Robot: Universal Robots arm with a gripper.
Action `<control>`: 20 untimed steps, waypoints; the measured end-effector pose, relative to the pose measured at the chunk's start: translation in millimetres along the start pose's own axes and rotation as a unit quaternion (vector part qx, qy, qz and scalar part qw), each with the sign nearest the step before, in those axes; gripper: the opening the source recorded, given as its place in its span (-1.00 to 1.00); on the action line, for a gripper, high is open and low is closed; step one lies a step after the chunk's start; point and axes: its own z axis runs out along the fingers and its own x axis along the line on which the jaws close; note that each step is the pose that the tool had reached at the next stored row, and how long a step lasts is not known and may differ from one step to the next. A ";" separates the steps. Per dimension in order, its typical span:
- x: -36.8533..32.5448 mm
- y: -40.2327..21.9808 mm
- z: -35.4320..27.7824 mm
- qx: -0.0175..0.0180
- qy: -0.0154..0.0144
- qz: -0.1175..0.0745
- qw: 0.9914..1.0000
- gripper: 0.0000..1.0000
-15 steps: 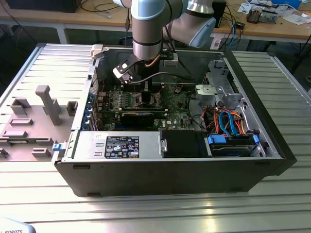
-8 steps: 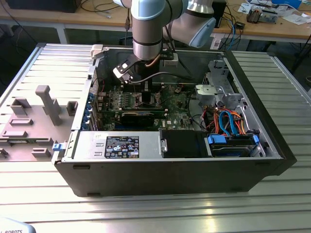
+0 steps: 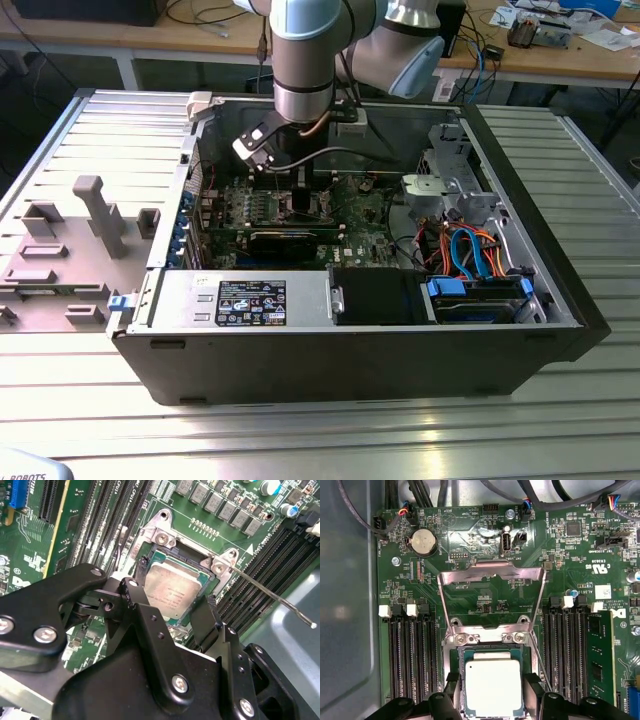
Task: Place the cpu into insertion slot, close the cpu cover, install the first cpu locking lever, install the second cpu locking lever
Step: 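Place the cpu into insertion slot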
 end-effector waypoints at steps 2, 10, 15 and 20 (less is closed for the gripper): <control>-0.2 0.3 -0.4 0.000 0.000 0.000 1.000 0.23; -0.9 0.8 0.0 0.001 -0.001 0.000 1.000 0.23; -1.1 1.0 -5.2 0.001 -0.001 0.000 1.000 0.23; -1.1 1.2 -5.4 0.002 -0.001 0.000 1.000 0.23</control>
